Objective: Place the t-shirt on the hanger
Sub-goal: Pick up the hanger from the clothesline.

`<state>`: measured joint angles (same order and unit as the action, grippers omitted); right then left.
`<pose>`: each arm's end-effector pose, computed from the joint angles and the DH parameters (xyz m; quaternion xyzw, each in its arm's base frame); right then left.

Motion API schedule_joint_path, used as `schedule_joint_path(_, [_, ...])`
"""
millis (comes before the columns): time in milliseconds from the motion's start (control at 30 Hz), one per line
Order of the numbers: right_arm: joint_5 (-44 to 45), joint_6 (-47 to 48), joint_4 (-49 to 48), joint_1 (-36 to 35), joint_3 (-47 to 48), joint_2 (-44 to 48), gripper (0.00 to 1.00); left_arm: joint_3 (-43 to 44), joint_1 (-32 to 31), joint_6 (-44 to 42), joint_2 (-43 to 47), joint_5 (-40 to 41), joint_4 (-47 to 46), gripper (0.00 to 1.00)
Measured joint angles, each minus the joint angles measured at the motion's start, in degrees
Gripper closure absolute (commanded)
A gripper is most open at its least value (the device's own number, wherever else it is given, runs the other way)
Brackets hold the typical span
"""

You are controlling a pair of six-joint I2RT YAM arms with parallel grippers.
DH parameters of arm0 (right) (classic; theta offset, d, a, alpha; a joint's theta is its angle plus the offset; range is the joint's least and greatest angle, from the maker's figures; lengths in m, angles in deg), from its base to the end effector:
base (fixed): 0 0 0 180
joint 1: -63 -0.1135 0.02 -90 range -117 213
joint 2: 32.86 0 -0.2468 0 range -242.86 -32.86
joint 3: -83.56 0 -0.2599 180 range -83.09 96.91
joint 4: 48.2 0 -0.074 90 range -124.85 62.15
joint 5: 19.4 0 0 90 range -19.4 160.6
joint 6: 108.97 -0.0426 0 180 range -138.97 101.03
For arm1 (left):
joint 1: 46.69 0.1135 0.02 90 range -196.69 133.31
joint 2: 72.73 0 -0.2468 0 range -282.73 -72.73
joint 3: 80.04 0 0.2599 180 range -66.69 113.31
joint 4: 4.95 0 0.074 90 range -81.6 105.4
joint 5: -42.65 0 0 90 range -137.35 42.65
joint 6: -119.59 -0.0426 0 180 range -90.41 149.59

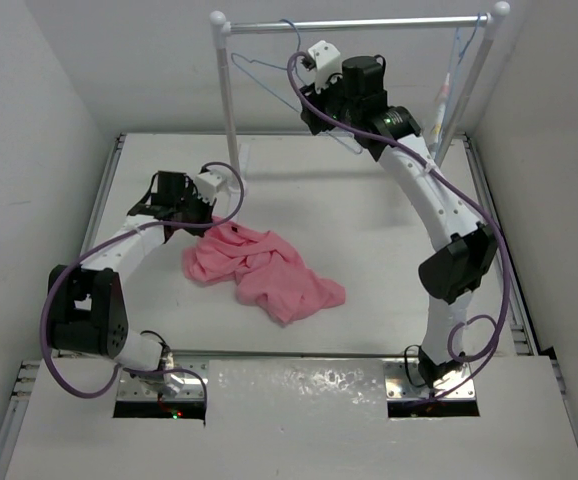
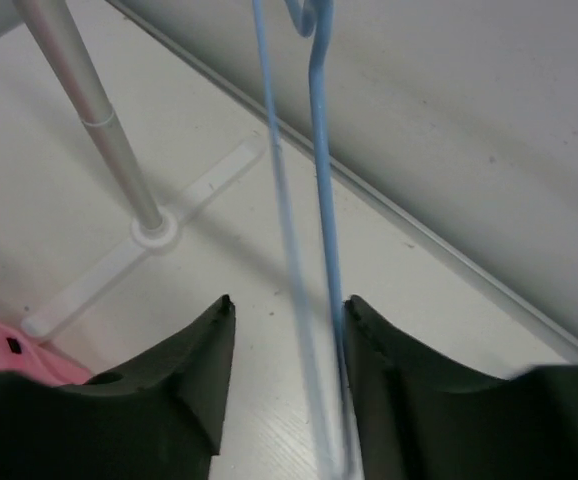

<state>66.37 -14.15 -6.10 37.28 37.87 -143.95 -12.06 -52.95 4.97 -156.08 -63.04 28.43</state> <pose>0.4111 0.2015 0.4085 -0.2348 0.7786 0.1349 0.5661 0.3147 -0.0461 0.2033 0.2932 0.8809 -0.0704 0.3649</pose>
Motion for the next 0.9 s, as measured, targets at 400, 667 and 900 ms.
schedule_joint_path(400, [0.2,1.0,-4.9,0.0,-8.9,4.9,1.00,0.0,0.0,-0.5,0.1,0.2,-0.2,1.00])
schedule_joint_path(667, [5.5,1.2,-7.3,-1.4,-11.6,11.4,1.00,0.0,0.0,-0.6,0.1,0.2,-0.2,1.00])
schedule_joint_path(900, [6.4,4.2,-7.8,-5.3,-14.7,18.9,1.00,0.0,0.0,-0.8,0.1,0.5,-0.2,1.00])
